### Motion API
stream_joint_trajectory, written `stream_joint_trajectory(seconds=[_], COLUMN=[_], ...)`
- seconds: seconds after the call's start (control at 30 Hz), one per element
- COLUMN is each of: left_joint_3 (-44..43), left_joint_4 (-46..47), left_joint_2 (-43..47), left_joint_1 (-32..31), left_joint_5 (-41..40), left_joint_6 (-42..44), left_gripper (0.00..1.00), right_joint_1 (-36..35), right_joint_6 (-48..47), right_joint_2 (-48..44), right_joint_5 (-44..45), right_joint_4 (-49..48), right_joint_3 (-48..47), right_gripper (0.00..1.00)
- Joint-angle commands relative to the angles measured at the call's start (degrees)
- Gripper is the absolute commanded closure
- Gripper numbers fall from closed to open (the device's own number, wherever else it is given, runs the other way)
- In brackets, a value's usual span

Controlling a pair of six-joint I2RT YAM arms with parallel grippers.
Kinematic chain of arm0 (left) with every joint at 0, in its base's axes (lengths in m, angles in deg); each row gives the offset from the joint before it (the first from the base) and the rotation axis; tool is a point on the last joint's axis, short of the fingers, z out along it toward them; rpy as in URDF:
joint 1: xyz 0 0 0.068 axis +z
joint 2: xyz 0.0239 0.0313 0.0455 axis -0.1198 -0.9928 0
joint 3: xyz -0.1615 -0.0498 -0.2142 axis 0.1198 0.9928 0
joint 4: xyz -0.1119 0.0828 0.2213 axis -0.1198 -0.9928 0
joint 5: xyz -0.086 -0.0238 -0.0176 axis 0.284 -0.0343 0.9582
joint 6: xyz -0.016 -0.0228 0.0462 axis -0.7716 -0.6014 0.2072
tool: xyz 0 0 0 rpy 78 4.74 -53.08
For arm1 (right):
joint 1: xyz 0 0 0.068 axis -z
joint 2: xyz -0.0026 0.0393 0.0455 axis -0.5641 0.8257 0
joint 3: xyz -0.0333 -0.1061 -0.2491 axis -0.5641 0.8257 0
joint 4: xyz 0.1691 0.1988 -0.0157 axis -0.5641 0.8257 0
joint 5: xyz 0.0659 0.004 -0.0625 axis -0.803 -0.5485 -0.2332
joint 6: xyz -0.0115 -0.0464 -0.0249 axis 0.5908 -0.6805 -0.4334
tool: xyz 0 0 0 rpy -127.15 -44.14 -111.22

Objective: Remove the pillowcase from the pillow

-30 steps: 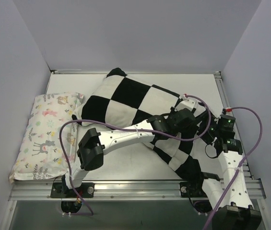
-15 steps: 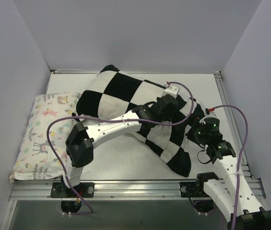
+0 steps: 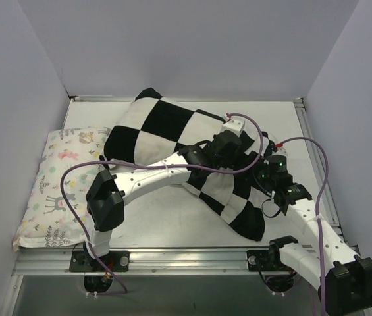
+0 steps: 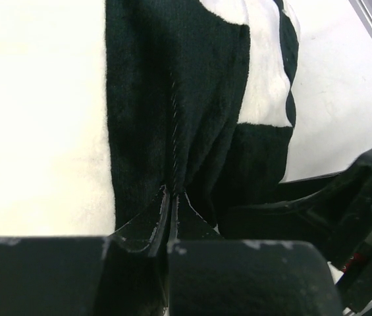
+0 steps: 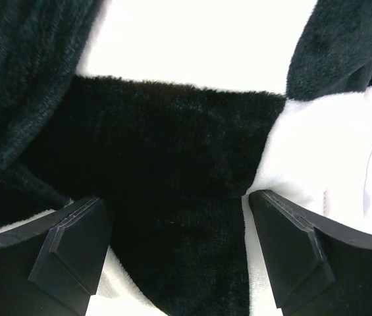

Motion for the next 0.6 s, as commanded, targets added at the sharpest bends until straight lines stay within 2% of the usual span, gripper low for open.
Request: stream_joint_trajectory(seconds=[0.0,0.2,0.3,0.33,0.4,0.43,0.5,0.57], left_joint_3=[0.9,2.5,2.4,2.3,1.7,1.6,2.3,4.0], left_joint_4=[2.3,2.1,2.3,2.1,1.2,0.6,-1.6,-2.4], left_joint_2=[5.8,7.1,7.7,7.9,8.2,8.3,9.5,10.9], left_joint_1=[1.4,1.8,1.7,1.8,1.9,2.3,4.4,6.6], left_joint_5=[-0.7,0.6,1.8,2.0,1.2,0.7,-0.4,0.0], left_joint_6=[0.5,1.2,1.5,1.7,2.7,3.0,3.0,1.6], left_gripper=[1.00,1.00,1.00,1.00,1.00,1.00,1.00,1.00], right_joint_1=[-0.1,0.1,0.0,-0.1,0.2,0.2,1.0,2.2], right_joint_6=[1.3,1.9,0.9,0.6,0.2,-0.6,-1.2,-1.6], right_joint_2=[-1.6,-3.4,0.6,2.5,3.9,4.7,4.3,3.0], right_joint_5=[3.3,2.3,1.8,1.9,3.0,4.1,6.0,8.0], right_joint_4=[-5.1,-8.5,-6.9,-6.6,-5.4,-4.6,-0.3,3.2], right_joint_3=[0.8,1.7,-1.3,-2.0,-3.3,-3.8,-5.0,-5.2], right_gripper=[0.15,0.13,0.29,0.43,0.63,0.82,0.96,1.00])
